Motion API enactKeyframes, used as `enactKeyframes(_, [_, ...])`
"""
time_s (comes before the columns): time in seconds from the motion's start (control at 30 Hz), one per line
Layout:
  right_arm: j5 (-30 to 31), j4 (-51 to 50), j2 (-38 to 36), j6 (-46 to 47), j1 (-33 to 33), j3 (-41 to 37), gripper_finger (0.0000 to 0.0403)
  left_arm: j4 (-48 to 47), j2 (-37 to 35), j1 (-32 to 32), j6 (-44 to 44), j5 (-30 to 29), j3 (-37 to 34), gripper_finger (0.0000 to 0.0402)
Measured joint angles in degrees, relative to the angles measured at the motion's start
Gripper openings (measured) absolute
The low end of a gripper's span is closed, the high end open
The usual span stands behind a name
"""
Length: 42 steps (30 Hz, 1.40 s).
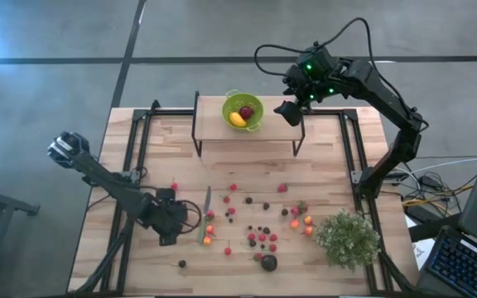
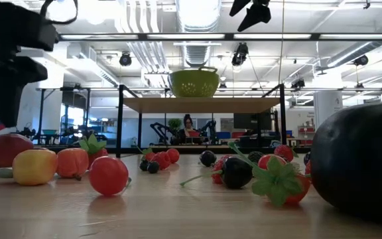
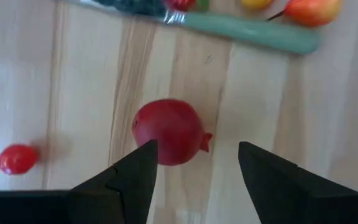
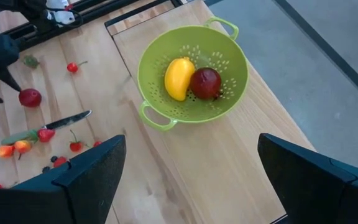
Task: Pick & Place Fruit
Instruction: Put the pomegranate into the green colander on the shelf
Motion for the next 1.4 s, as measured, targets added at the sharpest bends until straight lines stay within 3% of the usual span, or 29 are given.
enactKeyframes(0.53, [0.0, 0.02, 0.0, -0.39, 0.0, 0.0, 0.0363, 0.02, 1.7, 1.08, -1.33, -3.37, -0.03, 0.0287])
enactKeyframes(1.4, [-0.02, -0.03, 0.02, -0.44, 0.37, -0.02, 0.0363, 14.31, 1.72, 1.17, -1.34, -4.57, -10.56, 0.0285])
